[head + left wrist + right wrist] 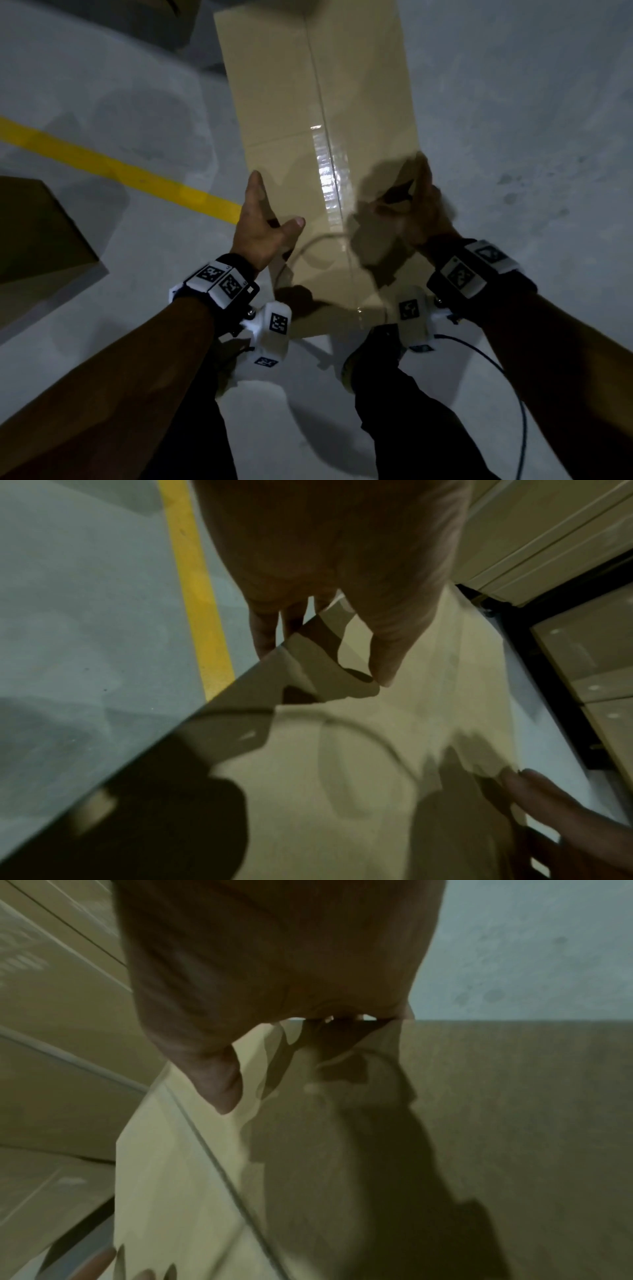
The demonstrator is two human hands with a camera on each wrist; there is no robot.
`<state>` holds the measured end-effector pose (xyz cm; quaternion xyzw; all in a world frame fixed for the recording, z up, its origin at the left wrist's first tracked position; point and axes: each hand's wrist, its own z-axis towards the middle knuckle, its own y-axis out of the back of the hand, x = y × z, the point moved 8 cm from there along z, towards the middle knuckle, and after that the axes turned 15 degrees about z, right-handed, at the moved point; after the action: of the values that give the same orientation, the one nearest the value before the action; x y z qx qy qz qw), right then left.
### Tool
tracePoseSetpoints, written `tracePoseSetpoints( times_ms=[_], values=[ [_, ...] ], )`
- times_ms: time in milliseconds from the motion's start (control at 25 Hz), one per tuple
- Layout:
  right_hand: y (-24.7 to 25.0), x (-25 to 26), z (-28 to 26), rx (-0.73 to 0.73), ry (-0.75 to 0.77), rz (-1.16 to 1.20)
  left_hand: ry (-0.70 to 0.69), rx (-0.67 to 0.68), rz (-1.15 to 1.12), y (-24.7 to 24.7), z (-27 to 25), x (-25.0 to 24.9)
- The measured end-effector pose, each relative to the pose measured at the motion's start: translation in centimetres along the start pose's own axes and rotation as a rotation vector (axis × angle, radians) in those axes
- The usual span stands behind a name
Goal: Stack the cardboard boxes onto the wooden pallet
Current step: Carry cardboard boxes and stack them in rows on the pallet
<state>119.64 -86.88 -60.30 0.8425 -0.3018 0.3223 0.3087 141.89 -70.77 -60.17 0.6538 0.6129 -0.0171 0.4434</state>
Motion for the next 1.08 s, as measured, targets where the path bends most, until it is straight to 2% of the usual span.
tracePoseSetpoints(
  times_ms=[160,240,320,400,480,640,760,920,1080],
  values=[
    [-3.8,-2.8,-4.0,0.026,-0.041,0.067,-0.028,0.003,0.208,1.8,-1.0,2.5],
    [-4.5,-2.6,-5.1,0.011,-0.044,0.055,-0.023,0.013,0.261,2.6,-1.3,3.2],
    [-4.2,-1.4,-3.7,-0.020,0.063,0.076,-0.068,0.032,0.297,2.8,-0.5,2.7],
    [-4.0,-0.4,-1.7,-0.041,0.099,0.108,-0.116,0.039,0.283,2.6,0.8,2.0],
    [-4.4,-0.6,-0.7,-0.056,-0.002,0.118,-0.129,0.016,0.259,2.3,1.9,1.8],
    [-4.2,-0.9,-2.7,-0.132,0.005,0.111,-0.142,0.006,0.241,2.3,1.3,1.5],
    [-3.4,-1.0,-4.3,-0.128,-0.023,0.083,-0.137,-0.012,0.286,3.1,-0.3,-0.3],
    [3.1,2.8,-8.6,-0.156,-0.002,0.185,-0.184,-0.059,0.317,4.9,-5.5,-8.4],
    [12.6,9.2,-15.2,-0.179,0.016,0.221,-0.227,-0.063,0.313,6.7,-12.9,-19.2]
  ],
)
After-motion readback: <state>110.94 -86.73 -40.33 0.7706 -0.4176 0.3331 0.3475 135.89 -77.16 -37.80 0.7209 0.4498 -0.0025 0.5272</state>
